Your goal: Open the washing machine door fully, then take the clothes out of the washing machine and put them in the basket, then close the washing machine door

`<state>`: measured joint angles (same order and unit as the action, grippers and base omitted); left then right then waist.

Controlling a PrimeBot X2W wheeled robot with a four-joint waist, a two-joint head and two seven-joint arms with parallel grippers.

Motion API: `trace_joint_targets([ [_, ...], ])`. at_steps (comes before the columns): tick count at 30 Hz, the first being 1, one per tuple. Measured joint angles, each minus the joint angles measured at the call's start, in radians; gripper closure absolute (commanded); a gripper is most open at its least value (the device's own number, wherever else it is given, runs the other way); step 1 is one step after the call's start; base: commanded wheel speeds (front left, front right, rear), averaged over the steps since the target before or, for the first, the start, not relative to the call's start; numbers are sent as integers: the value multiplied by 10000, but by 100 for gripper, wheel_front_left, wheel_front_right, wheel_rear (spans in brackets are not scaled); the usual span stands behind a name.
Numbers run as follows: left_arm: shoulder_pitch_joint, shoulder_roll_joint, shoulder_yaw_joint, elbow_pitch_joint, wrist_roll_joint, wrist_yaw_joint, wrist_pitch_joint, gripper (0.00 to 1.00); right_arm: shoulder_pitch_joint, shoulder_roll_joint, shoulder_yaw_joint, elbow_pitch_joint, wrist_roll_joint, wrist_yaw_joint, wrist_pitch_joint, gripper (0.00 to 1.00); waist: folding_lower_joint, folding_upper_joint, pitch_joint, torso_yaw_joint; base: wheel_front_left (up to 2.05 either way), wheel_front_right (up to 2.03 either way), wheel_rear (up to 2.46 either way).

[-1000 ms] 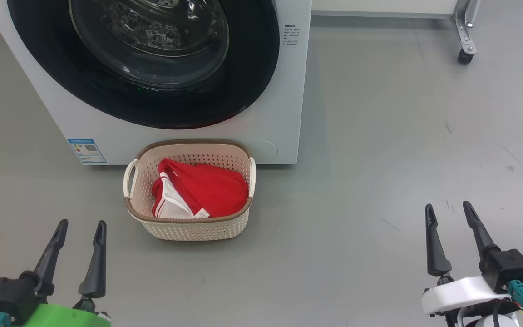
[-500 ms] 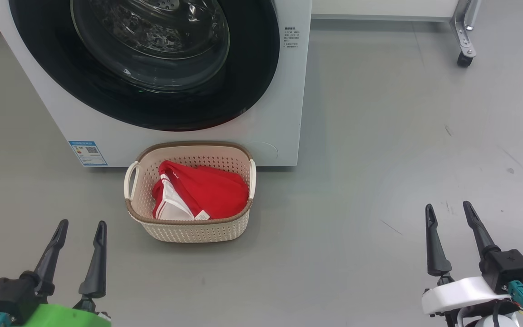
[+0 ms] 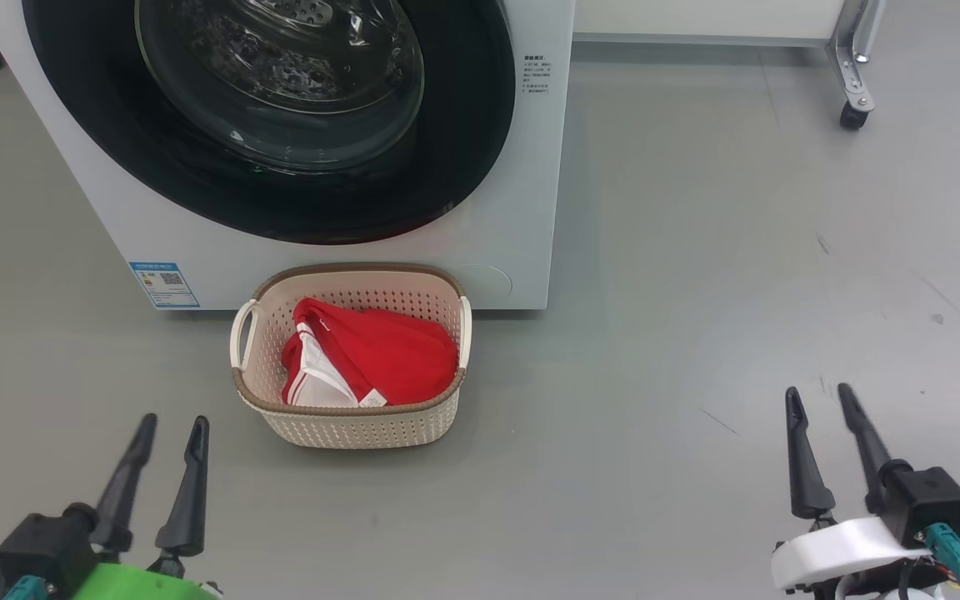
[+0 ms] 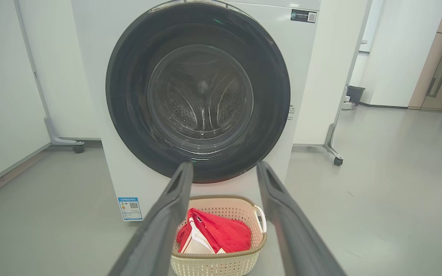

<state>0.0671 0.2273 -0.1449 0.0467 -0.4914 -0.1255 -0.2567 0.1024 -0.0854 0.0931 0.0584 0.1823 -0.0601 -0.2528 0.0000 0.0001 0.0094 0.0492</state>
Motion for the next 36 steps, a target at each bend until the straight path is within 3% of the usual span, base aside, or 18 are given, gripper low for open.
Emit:
trace_joint_targets([
  [6, 64, -468, -253, 639, -10, 0, 4, 100, 342, 238, 88, 633, 15, 0, 10, 100, 0, 0, -1, -2, 0, 0, 0],
  [11, 154, -527, -247, 650, -397, 0, 69, 100, 374, 242, 98, 663, 359, 69, 10, 100, 0, 0, -4, -31, 0, 0, 0],
  [36, 131, -779, 188, 834, -3223, 2, 817, 100, 233, 282, -282, 727, 4146, 416, 763, 100, 0, 0, -9, -145, 0, 0, 0],
])
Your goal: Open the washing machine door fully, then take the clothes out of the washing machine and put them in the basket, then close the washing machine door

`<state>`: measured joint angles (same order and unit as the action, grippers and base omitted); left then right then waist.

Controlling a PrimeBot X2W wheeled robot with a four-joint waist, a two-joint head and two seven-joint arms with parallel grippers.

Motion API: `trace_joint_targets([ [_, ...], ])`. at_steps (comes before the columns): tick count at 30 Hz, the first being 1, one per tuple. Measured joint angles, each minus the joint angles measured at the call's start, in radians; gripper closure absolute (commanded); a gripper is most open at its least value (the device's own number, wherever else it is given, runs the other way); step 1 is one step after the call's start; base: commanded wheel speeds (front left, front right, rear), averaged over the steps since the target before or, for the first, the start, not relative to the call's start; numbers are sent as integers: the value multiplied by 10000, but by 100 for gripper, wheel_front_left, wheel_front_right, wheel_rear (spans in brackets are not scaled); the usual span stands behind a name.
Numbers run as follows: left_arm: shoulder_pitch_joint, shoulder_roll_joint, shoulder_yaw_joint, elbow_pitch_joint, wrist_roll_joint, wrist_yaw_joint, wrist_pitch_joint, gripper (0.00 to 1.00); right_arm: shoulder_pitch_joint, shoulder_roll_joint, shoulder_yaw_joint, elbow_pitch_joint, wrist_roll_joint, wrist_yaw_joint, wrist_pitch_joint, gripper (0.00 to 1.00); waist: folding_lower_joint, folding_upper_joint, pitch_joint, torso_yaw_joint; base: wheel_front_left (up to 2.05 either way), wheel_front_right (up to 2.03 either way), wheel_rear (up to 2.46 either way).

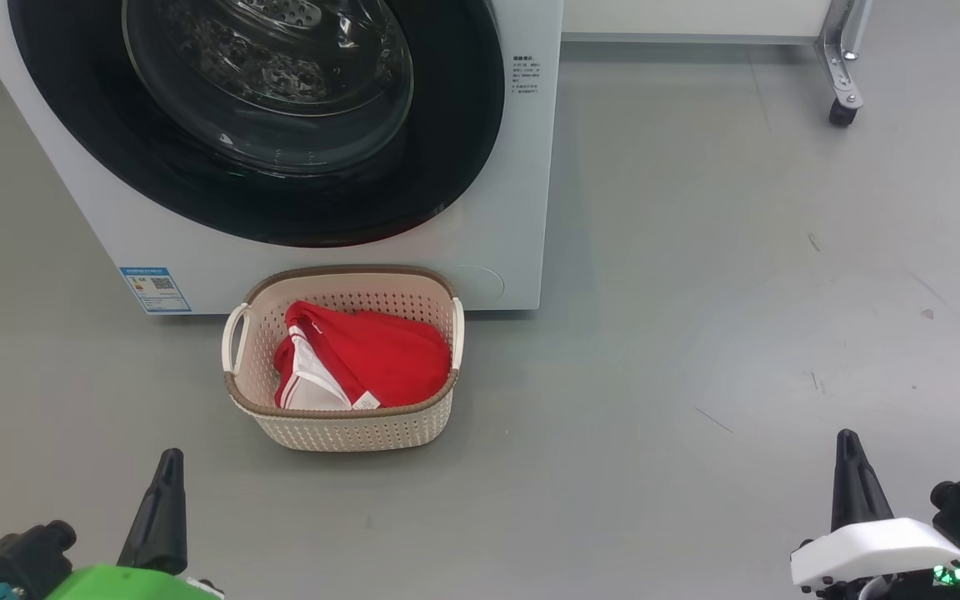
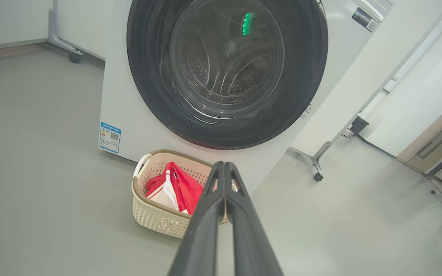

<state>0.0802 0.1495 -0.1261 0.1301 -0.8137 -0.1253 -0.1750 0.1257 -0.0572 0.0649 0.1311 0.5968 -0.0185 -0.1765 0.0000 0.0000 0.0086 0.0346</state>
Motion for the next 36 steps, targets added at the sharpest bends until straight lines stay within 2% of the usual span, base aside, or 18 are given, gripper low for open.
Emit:
trace_joint_targets([
  [36, -527, -313, 677, 627, -4061, 4, 1139, 100, -820, -100, -623, 610, 5114, 616, 1126, 100, 0, 0, -24, -166, 0, 0, 0],
])
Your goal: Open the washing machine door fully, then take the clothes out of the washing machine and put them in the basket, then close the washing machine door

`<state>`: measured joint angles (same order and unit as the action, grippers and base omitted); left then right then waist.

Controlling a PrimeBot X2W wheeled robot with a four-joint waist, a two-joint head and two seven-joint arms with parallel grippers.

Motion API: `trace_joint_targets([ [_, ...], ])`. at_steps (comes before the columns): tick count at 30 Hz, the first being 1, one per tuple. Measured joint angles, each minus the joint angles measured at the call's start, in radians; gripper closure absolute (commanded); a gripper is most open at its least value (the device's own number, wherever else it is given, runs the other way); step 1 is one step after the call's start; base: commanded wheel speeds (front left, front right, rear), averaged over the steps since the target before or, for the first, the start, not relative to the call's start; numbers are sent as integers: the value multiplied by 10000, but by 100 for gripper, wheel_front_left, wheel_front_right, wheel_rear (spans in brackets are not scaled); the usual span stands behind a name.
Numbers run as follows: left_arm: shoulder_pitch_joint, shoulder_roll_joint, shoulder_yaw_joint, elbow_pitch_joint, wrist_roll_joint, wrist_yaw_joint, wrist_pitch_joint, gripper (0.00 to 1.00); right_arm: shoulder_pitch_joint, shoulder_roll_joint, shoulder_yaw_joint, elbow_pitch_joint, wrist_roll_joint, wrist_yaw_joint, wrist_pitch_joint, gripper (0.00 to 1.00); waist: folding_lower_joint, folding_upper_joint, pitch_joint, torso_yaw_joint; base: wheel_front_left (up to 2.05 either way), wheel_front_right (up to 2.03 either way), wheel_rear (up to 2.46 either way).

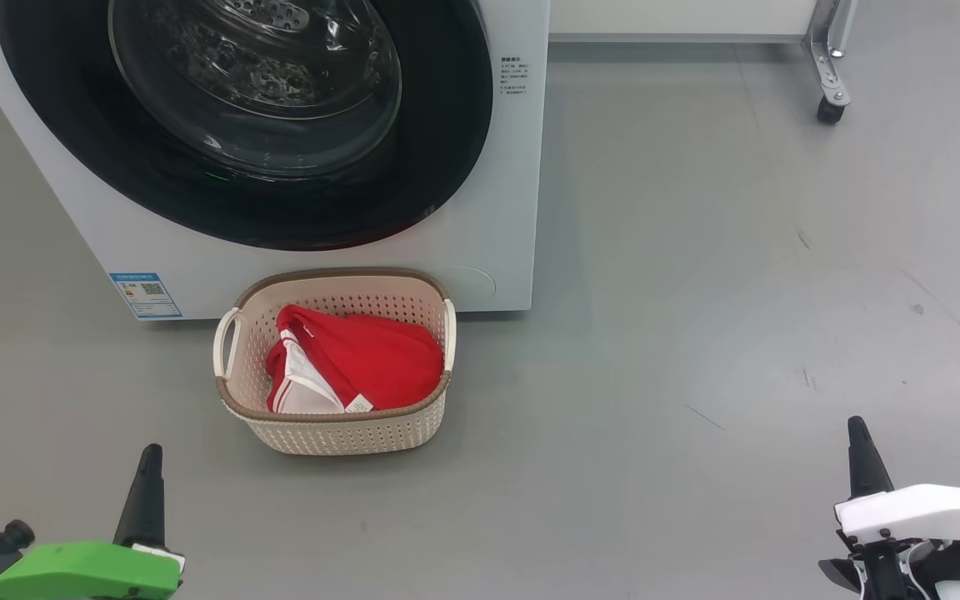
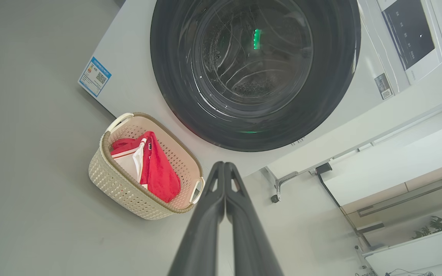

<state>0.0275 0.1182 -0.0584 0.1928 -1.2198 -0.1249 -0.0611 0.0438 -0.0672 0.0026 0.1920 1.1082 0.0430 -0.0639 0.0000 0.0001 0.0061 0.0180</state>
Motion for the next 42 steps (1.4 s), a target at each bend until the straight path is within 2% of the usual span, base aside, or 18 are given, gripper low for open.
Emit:
trace_joint_targets([
  [36, -670, -355, 700, 669, -3902, 0, 1129, 100, -847, -115, -604, 665, 5032, 652, 1080, 100, 0, 0, -28, -167, 0, 0, 0],
  [42, -740, -408, 775, 734, -4318, 0, 1223, 100, -941, -123, -654, 740, 5499, 702, 1162, 100, 0, 0, -31, -180, 0, 0, 0],
])
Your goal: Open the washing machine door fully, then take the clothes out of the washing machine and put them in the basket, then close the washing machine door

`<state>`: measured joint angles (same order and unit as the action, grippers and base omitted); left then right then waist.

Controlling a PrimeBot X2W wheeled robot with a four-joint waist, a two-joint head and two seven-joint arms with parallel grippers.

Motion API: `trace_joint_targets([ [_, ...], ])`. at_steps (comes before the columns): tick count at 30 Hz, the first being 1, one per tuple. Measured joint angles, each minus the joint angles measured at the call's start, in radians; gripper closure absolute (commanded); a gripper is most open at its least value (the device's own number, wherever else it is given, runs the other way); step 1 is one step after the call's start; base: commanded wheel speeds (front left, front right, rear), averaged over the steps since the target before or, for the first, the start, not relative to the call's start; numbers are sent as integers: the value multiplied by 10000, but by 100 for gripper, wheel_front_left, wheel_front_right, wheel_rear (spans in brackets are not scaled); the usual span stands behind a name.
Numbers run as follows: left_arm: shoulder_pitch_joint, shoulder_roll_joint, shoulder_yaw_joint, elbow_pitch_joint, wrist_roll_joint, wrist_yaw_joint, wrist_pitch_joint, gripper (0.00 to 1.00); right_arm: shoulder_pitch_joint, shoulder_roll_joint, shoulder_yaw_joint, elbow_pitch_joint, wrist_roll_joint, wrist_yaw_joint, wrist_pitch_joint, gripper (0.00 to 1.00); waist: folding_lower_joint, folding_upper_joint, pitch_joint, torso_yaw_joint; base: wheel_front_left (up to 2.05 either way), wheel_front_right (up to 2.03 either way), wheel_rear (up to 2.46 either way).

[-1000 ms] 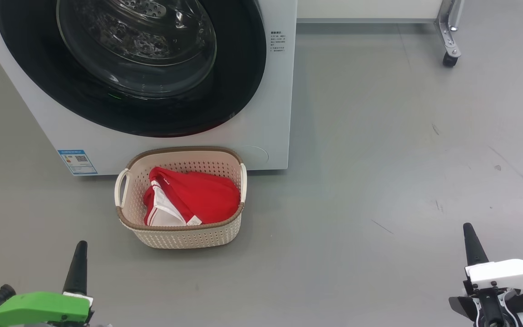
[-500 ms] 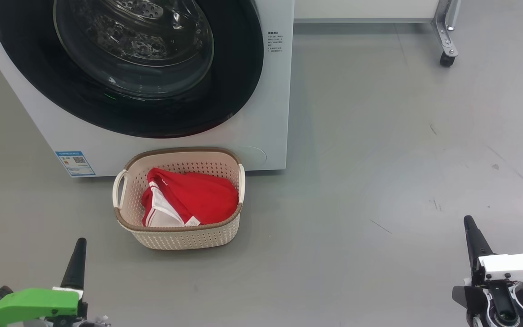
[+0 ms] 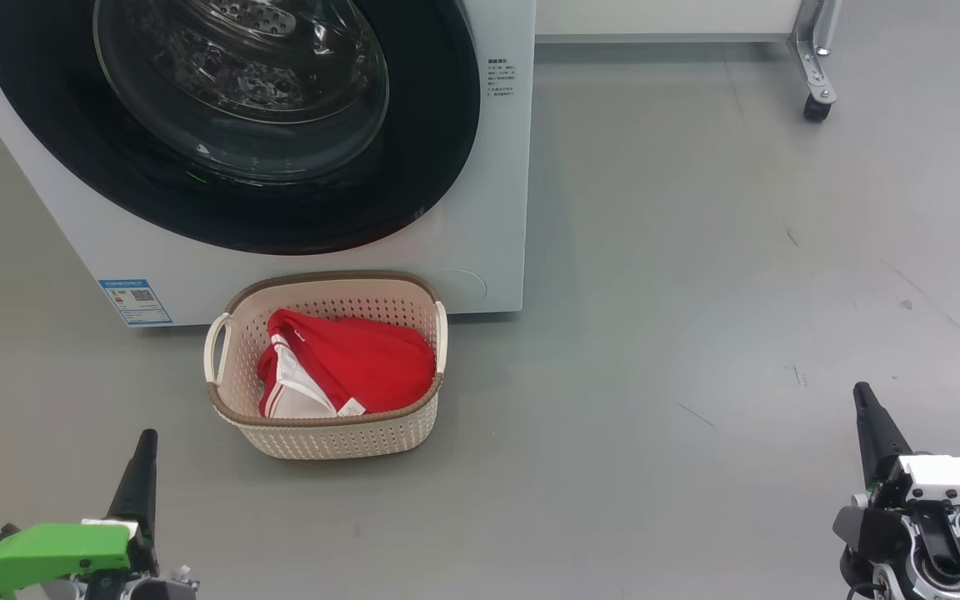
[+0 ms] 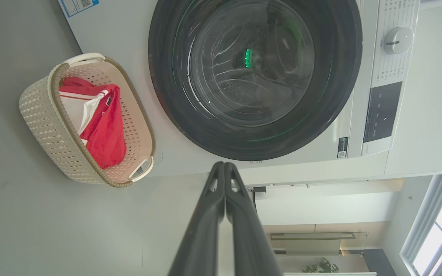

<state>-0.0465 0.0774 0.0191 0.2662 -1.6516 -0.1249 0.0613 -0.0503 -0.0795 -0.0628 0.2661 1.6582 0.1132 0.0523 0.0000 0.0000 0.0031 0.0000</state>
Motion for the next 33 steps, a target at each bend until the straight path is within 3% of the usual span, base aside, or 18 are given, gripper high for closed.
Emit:
trace_joint_targets([
  [33, -57, -12, 42, 96, 0, 0, 4, 100, -34, 0, -27, 84, 6, 31, 38, 100, 0, 0, -4, 0, 0, 0, 0],
])
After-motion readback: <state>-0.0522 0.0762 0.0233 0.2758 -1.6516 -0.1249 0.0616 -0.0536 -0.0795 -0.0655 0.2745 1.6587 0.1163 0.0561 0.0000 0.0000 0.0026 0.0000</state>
